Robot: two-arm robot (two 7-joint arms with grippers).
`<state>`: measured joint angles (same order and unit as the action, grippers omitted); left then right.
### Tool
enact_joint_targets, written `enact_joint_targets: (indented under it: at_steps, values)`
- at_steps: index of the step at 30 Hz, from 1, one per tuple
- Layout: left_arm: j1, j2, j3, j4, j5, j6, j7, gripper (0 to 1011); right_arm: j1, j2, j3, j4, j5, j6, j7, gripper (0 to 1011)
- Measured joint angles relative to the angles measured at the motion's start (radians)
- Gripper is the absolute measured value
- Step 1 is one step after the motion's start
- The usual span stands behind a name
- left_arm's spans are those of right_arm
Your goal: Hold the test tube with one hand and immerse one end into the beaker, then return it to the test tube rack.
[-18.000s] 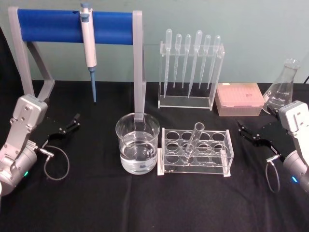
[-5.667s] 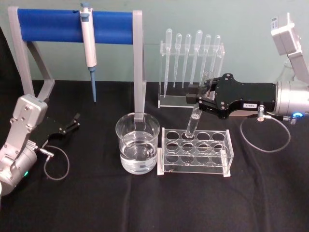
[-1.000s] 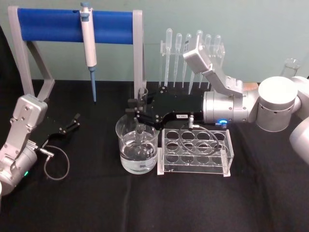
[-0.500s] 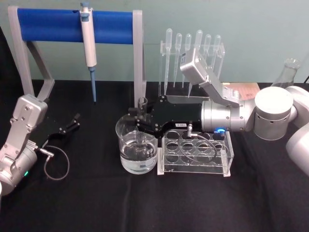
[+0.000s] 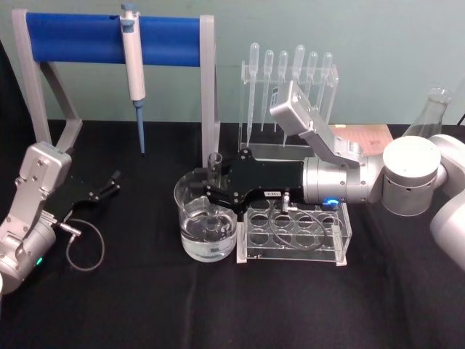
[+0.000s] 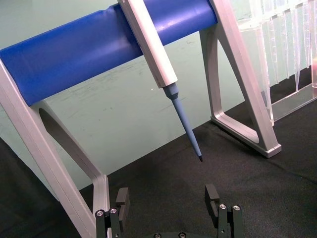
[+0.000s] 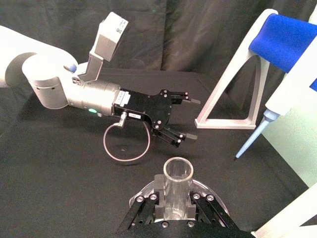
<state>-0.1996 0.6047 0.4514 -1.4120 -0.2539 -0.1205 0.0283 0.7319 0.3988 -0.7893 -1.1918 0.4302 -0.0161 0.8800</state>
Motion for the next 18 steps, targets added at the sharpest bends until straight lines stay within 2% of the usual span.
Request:
enact_joint_targets:
  at_steps: [18]
  values:
    - [0.000, 0.000, 0.000, 0.000, 0.000, 0.000, 0.000, 1000, -0.011, -0.007, 0.006, 0.010, -0.003, -0.002, 0.002, 222]
